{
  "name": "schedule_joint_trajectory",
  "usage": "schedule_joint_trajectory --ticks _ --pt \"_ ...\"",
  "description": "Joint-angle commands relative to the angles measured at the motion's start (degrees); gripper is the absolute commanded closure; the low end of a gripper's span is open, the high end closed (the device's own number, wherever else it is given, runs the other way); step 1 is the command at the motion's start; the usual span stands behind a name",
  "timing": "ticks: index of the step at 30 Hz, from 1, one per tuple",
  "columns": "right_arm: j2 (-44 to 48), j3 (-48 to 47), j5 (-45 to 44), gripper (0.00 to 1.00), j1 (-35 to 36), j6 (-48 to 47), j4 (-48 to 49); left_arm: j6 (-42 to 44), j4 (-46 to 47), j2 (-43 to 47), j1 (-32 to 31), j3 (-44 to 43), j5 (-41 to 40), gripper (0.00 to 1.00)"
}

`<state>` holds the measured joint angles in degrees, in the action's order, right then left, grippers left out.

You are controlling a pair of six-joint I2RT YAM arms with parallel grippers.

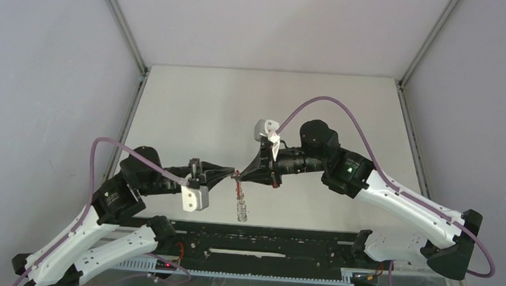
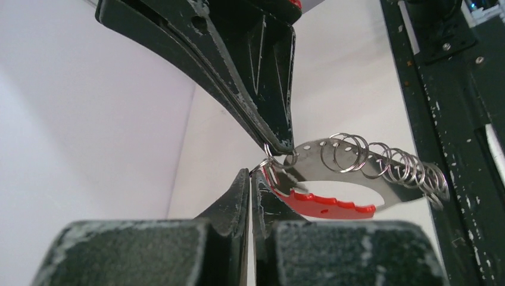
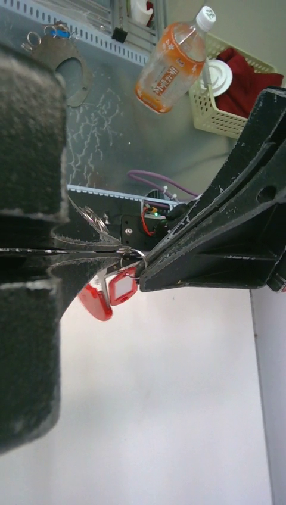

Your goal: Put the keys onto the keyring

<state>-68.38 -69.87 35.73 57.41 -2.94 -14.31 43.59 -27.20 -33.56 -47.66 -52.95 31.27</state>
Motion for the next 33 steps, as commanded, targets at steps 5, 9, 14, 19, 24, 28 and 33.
schedule_joint_trajectory --ticks 5,9,14,19,24,28,33 --pt "4.34 3.67 -8.61 1.00 -0.80 7.66 11.45 12.09 0.43 3.27 -2.75 4.90 -0.03 0.98" --pt "5.34 4.68 -9.84 1.00 -1.15 8.51 12.48 13.27 0.40 3.74 -3.32 5.34 -0.55 0.99" --pt "5.15 4.94 -9.83 1.00 -1.42 9.05 12.68 12.93 0.43 3.81 -3.55 5.19 -0.29 0.95" --pt "5.79 6.47 -8.78 1.00 -1.98 10.44 16.09 10.61 -1.44 3.92 -3.54 4.42 0.25 0.63" --pt "6.69 8.09 -3.95 1.00 -3.05 10.20 17.34 -2.38 6.70 4.44 -3.55 2.72 -7.46 0.68" --pt "6.30 8.62 -0.95 1.00 -3.35 10.14 17.93 -4.72 8.62 4.29 -3.52 1.63 -8.61 0.65" --pt "5.63 8.64 1.77 1.00 -3.35 10.45 18.89 -4.79 8.30 3.49 -3.54 2.23 -8.49 0.65"
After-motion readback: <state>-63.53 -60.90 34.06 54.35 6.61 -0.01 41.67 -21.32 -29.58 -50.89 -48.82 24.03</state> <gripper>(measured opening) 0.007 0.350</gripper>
